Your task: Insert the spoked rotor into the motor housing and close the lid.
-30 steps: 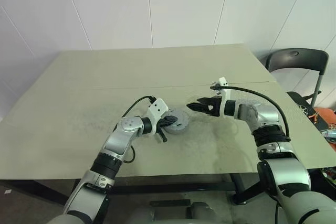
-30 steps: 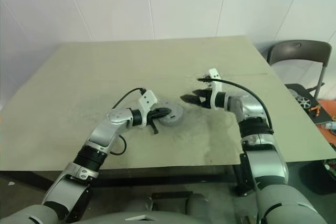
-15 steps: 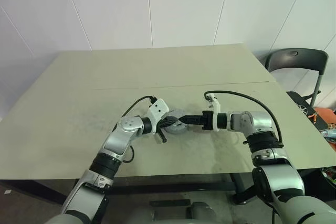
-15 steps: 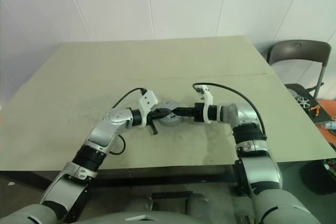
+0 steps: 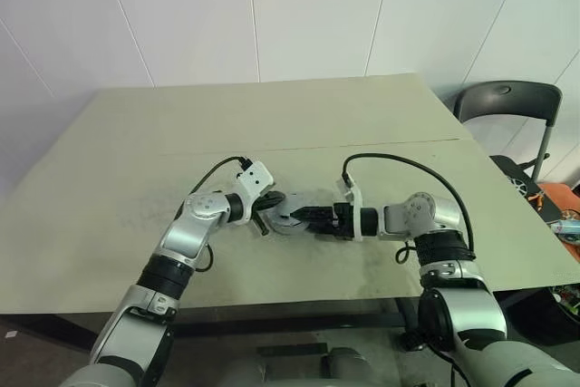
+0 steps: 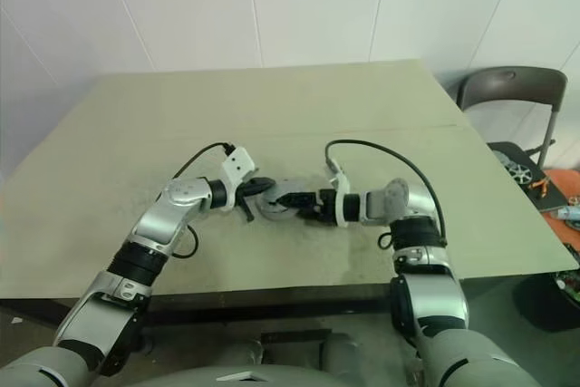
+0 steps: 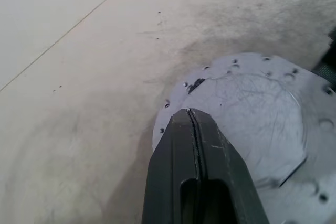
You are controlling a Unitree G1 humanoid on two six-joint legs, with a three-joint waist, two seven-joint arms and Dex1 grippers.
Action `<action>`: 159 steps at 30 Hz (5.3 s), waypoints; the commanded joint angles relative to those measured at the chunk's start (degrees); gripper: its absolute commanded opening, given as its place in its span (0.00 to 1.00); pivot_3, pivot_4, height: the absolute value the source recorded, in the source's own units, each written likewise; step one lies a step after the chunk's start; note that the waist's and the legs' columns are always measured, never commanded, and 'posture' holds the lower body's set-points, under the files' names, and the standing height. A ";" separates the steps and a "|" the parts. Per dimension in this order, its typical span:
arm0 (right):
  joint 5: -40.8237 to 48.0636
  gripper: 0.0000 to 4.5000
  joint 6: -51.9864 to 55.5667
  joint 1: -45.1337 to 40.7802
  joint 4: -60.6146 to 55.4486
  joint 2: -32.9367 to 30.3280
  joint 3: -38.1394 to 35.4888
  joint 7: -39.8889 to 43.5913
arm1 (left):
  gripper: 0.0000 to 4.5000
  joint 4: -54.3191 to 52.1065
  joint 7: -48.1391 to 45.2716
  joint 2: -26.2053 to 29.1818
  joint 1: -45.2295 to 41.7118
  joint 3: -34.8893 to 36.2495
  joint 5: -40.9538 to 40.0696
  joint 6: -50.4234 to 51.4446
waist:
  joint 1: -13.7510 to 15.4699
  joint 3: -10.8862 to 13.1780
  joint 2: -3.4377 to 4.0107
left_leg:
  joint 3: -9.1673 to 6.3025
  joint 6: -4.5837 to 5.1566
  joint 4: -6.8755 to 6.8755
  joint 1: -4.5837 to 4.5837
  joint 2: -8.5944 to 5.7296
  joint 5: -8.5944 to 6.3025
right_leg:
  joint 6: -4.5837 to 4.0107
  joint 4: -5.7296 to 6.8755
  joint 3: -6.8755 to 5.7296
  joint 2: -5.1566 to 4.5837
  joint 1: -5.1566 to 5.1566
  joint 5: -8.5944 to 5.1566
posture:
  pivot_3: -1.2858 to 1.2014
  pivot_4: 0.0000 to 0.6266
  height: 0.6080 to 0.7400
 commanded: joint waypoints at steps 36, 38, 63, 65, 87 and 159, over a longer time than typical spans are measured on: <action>7.91 0.38 -4.76 -1.67 -1.23 4.72 -8.80 -7.50 | 0.00 -6.05 15.64 -9.31 1.35 23.62 -19.62 10.34 | 0.38 0.03 -0.02 | 0.07 -0.01 0.00 -0.25 -0.03 0.01 | -0.05 -0.07 0.01 -0.06 -0.20 0.17 | 0.52 0.00 1.00; 9.01 0.38 -4.66 -1.51 -1.68 5.19 -10.92 -8.79 | 0.00 -8.07 15.52 -9.57 3.23 25.13 -22.22 11.70 | 0.36 0.02 -0.02 | 0.07 -0.01 0.01 -0.25 -0.03 0.01 | -0.05 -0.06 0.01 -0.07 -0.21 0.17 | 0.52 0.00 1.00; 20.28 0.38 -8.96 -1.37 -4.79 10.31 -20.28 -13.50 | 0.99 -14.79 23.57 -13.20 9.14 36.63 -46.09 22.89 | 0.21 0.03 -0.02 | 0.12 -0.01 0.02 -0.20 -0.01 0.01 | -0.06 -0.07 0.02 -0.02 -0.16 0.17 | 0.52 0.00 1.00; 20.62 0.38 -8.92 -1.28 -4.95 10.26 -19.83 -13.28 | 0.99 -15.96 22.40 -13.11 9.93 34.98 -48.62 26.67 | 0.22 0.03 -0.02 | 0.12 -0.01 0.02 -0.21 -0.01 0.01 | -0.06 -0.07 0.02 -0.02 -0.15 0.17 | 0.52 0.00 1.00; 23.67 0.38 -5.36 2.23 -11.19 10.17 -13.33 -9.78 | 0.99 -13.69 20.10 -16.95 7.54 31.52 -57.46 33.13 | 0.26 0.03 -0.02 | 0.21 -0.01 0.05 -0.21 0.00 0.01 | -0.07 -0.10 0.03 -0.01 -0.13 0.16 | 0.52 0.00 1.00; 24.19 0.99 -16.02 2.12 -7.03 10.63 -11.23 -10.67 | 0.51 9.08 35.49 -14.36 1.66 49.37 -54.02 2.38 | 0.57 0.15 -0.20 | 0.20 0.01 0.04 -0.26 0.02 -0.06 | -0.10 -0.18 0.04 0.03 -0.17 0.14 | 0.52 0.00 1.00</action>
